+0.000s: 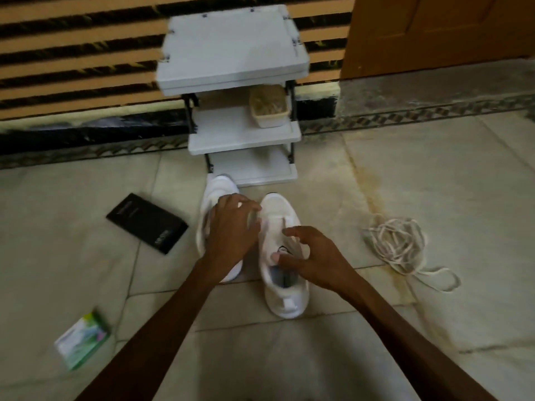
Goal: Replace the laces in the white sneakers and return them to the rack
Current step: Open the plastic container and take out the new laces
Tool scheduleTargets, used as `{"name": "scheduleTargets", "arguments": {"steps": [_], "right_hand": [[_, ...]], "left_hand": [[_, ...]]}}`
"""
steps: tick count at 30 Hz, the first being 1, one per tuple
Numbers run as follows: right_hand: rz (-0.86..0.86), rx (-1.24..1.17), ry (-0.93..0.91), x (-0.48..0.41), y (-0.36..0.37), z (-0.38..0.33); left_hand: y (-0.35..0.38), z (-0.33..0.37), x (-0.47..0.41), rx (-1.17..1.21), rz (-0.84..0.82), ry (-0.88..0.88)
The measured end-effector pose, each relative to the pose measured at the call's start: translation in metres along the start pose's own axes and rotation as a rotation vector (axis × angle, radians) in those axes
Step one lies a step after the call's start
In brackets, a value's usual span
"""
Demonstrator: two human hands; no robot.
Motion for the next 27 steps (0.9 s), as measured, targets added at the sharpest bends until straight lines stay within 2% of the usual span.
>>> {"name": "scheduleTargets", "arguments": {"steps": [3, 5, 7, 9, 14, 23, 27], "right_hand": [[-0.123, 0.326, -0.081, 0.01, 0.038, -0.009], [-0.083, 0.421, -0.074, 0.016, 0.052, -0.008], [-0.003, 0.405, -0.086, 0.018, 0.054, -0.007], [0.03, 0.371, -0.104, 0.013, 0.055, -0.01], [0.093, 0.393, -0.09, -0.021, 0.051, -0.02], [0.087, 0.406, -0.133, -0.071, 0.04, -0.024], [0.082, 0.312, -0.139, -0.068, 0.035, -0.023]], "left_hand": [[-0.012, -0.029, 0.013, -0.176, -0.005, -0.055], [-0.008, -0.051, 0.021, -0.085, -0.087, -0.169], [-0.001, -0.063, 0.025, 0.145, -0.141, -0.27], [0.004, -0.065, 0.026, 0.285, -0.142, -0.294], [0.003, -0.064, 0.024, 0.326, -0.07, -0.249], [0.002, -0.061, 0.021, 0.36, -0.023, -0.188], [0.005, -0.06, 0.02, 0.362, -0.017, -0.203]]}}
Point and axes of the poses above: each hand's wrist, its own x-axis away from the middle knuckle, its own y-axis out of the palm, z = x × y, the point moved 7 cm from there along -x, towards the middle knuckle
